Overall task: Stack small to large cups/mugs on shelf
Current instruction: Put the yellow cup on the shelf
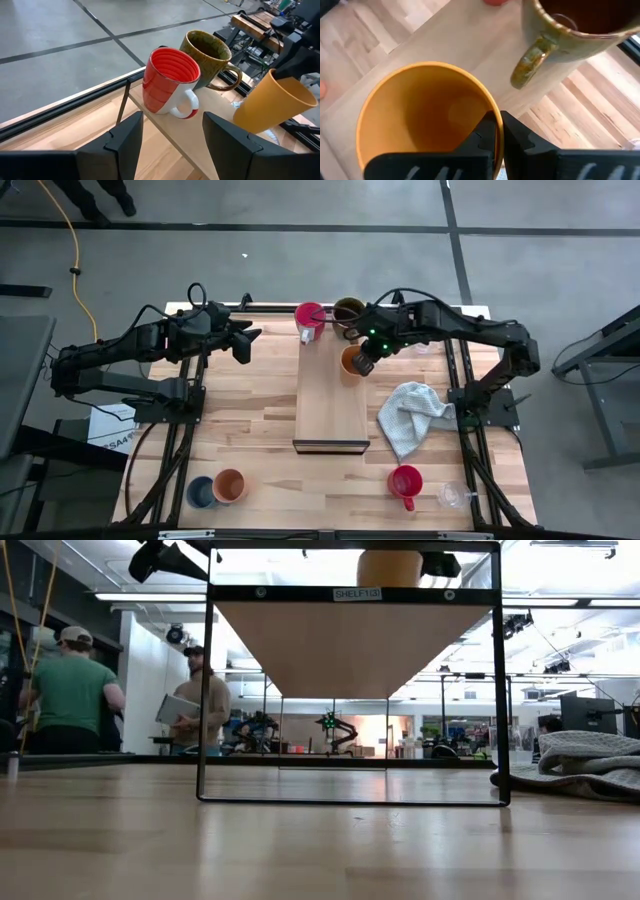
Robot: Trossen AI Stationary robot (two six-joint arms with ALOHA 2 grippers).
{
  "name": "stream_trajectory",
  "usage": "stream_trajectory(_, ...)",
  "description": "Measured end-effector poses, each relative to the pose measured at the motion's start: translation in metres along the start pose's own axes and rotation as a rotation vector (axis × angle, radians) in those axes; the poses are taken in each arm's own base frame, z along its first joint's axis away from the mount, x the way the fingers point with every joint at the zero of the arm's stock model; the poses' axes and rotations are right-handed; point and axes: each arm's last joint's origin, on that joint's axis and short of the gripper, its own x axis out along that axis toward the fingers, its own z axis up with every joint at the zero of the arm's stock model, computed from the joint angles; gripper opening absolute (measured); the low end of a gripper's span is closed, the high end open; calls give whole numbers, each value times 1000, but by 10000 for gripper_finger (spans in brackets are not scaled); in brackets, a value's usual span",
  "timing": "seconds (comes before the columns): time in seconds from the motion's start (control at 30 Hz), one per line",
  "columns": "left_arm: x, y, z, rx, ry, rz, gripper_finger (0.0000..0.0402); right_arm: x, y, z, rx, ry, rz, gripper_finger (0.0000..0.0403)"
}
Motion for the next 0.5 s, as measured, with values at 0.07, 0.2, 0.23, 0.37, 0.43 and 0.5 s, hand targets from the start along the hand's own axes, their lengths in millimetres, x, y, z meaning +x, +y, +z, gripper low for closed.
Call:
stream_trajectory(0.07,0,0,0,0,0,0,193,1,0,0,21,-7,-18,0)
stream_trajectory(0.2,0,0,0,0,0,0,193,1,-1,1,50,-14,-29,0)
stream_trajectory(0.23,0,0,0,0,0,0,193,1,-1,1,53,-13,-29,0)
stream_trajectory(0.37,0,0,0,0,0,0,193,1,-1,0,56,-12,-30,0)
stream_trajectory(0.43,0,0,0,0,0,0,193,1,-1,0,57,-13,-29,0)
stream_trajectory(0.5,0,0,0,0,0,0,193,1,-1,1,57,-13,-28,0)
